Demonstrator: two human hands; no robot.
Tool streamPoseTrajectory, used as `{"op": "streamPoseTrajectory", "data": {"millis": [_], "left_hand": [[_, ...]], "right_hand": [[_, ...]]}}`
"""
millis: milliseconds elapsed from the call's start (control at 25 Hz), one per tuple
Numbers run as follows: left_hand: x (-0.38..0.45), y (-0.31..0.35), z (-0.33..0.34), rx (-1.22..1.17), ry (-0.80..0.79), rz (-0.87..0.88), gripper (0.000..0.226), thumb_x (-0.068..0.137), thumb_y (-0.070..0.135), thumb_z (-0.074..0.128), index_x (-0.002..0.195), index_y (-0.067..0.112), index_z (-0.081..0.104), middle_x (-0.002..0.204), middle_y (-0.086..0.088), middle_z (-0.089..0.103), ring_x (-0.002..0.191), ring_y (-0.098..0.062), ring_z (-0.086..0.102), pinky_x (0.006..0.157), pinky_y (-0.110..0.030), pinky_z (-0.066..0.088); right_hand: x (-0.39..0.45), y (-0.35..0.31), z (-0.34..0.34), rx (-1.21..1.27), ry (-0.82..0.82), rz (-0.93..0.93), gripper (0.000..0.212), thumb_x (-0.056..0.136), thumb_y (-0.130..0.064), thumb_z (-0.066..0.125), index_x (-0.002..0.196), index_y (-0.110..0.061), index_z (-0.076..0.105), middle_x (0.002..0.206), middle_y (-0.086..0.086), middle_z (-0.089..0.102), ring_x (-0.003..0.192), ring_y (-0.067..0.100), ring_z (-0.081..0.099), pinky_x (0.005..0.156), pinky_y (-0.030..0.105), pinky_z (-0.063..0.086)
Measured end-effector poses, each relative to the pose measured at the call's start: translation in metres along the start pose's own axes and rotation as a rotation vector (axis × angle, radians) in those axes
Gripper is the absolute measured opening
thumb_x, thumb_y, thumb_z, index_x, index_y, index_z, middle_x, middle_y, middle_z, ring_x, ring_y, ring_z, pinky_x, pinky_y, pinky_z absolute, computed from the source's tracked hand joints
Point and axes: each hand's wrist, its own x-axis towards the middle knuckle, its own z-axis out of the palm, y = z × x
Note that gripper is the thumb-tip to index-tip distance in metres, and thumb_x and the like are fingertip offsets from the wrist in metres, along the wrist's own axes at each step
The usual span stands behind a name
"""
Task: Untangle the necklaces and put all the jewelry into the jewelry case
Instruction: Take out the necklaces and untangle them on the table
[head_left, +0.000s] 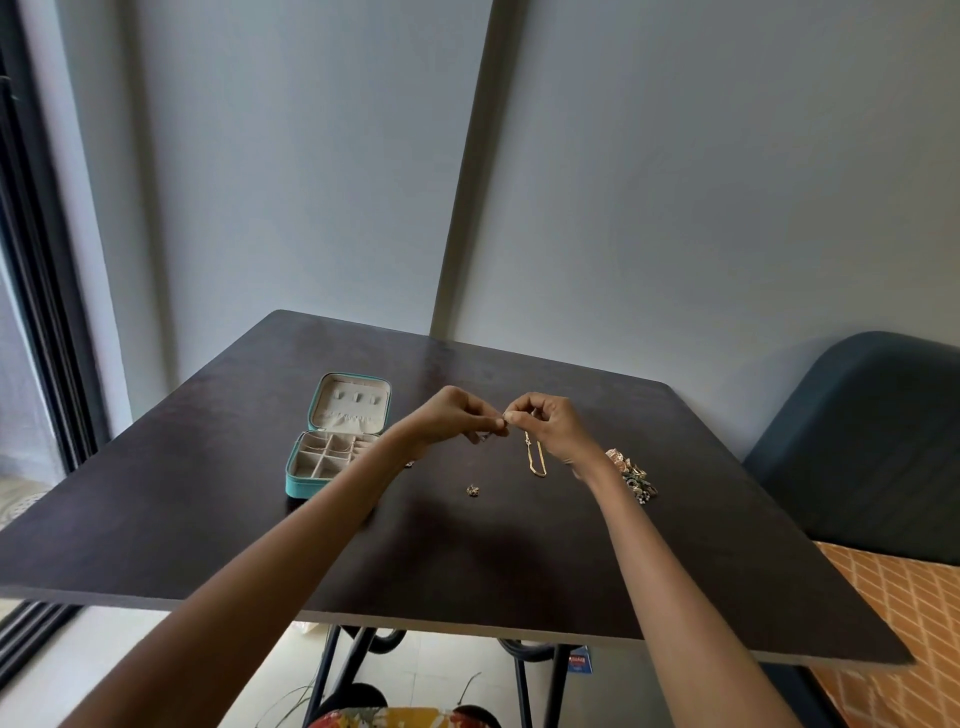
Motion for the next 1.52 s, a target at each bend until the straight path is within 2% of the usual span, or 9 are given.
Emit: {"op": "streamPoseTrajectory", "data": {"millis": [200,600,760,1000,1120,1240,1320,1440,1520], "left_hand": [[-0.001,-0.003,0.012,-0.074,0.077,0.010,0.006,0.084,0.013,0.069,0.083,0.008,0.071,0.070,0.008,0.072,0.071,0.002,0.066,0.054,-0.012,0.043],[-0.001,-0.005,0.007,-0.088,0.122,0.054,0.008,0.083,0.018,0.070,0.081,0.011,0.071,0.070,0.006,0.072,0.070,0.000,0.066,0.053,-0.015,0.043],[-0.003,-0.003,0.010,-0.101,0.127,0.048,0.009,0.086,0.018,0.066,0.080,0.010,0.068,0.071,0.004,0.071,0.069,0.000,0.066,0.053,-0.012,0.045],[0.002,0.008,0.010,-0.075,0.150,0.035,0.017,0.088,0.009,0.056,0.071,0.011,0.062,0.072,-0.002,0.065,0.065,0.002,0.059,0.065,-0.023,0.044],[0.007,0.005,0.005,0.072,0.150,0.018,0.015,0.075,0.031,0.062,0.062,0.025,0.065,0.064,0.005,0.062,0.067,-0.007,0.055,0.083,-0.039,0.042],[0.010,0.001,0.002,0.246,0.117,0.010,0.024,0.072,0.043,0.056,0.060,0.024,0.062,0.059,0.006,0.053,0.061,-0.009,0.047,0.093,-0.049,0.037],[0.004,0.006,0.004,0.254,0.069,-0.010,0.030,0.077,0.043,0.049,0.063,0.018,0.056,0.061,0.004,0.050,0.063,-0.011,0.045,0.085,-0.042,0.038],[-0.003,0.013,0.008,0.053,-0.086,-0.035,0.033,0.097,0.020,0.034,0.068,0.016,0.049,0.069,0.002,0.043,0.064,-0.009,0.039,0.071,-0.022,0.037],[-0.006,0.012,0.007,-0.038,-0.113,-0.019,0.032,0.100,0.015,0.031,0.075,0.014,0.050,0.072,0.002,0.042,0.066,-0.007,0.038,0.064,-0.015,0.037]], "right_hand": [[0.001,-0.002,-0.002,-0.029,0.026,0.011,0.007,0.084,-0.013,0.068,0.078,-0.015,0.070,0.068,-0.007,0.060,0.054,-0.002,0.044,0.054,0.010,0.035],[0.002,0.000,0.001,-0.044,0.110,0.012,0.005,0.081,-0.017,0.072,0.076,-0.016,0.072,0.065,-0.008,0.060,0.055,0.000,0.046,0.057,0.018,0.037],[0.000,-0.006,-0.002,-0.136,0.096,-0.008,0.006,0.082,-0.019,0.071,0.080,-0.013,0.073,0.064,-0.013,0.058,0.053,-0.005,0.048,0.051,0.009,0.033],[0.003,-0.015,-0.002,-0.254,0.084,-0.039,0.022,0.079,-0.018,0.071,0.066,-0.032,0.062,0.061,-0.015,0.058,0.051,-0.005,0.048,0.051,0.015,0.034],[0.002,-0.019,-0.003,-0.281,0.072,-0.034,0.021,0.078,-0.018,0.069,0.065,-0.032,0.061,0.058,-0.015,0.056,0.052,-0.002,0.048,0.054,0.019,0.036],[0.001,-0.023,-0.006,-0.443,0.005,-0.026,0.010,0.078,-0.027,0.065,0.070,-0.030,0.059,0.067,-0.012,0.057,0.062,0.004,0.051,0.060,0.025,0.039],[0.001,-0.029,-0.005,-0.597,-0.054,-0.067,0.007,0.080,-0.030,0.061,0.077,-0.027,0.056,0.077,-0.012,0.056,0.071,0.009,0.054,0.061,0.026,0.037],[0.004,-0.036,0.001,-0.779,-0.099,-0.161,0.009,0.084,-0.030,0.056,0.083,-0.022,0.052,0.086,-0.011,0.052,0.075,0.012,0.052,0.066,0.027,0.034],[0.006,-0.032,0.001,-0.677,-0.072,-0.139,0.008,0.086,-0.026,0.055,0.083,-0.019,0.054,0.082,-0.009,0.052,0.071,0.011,0.050,0.064,0.026,0.035]]}}
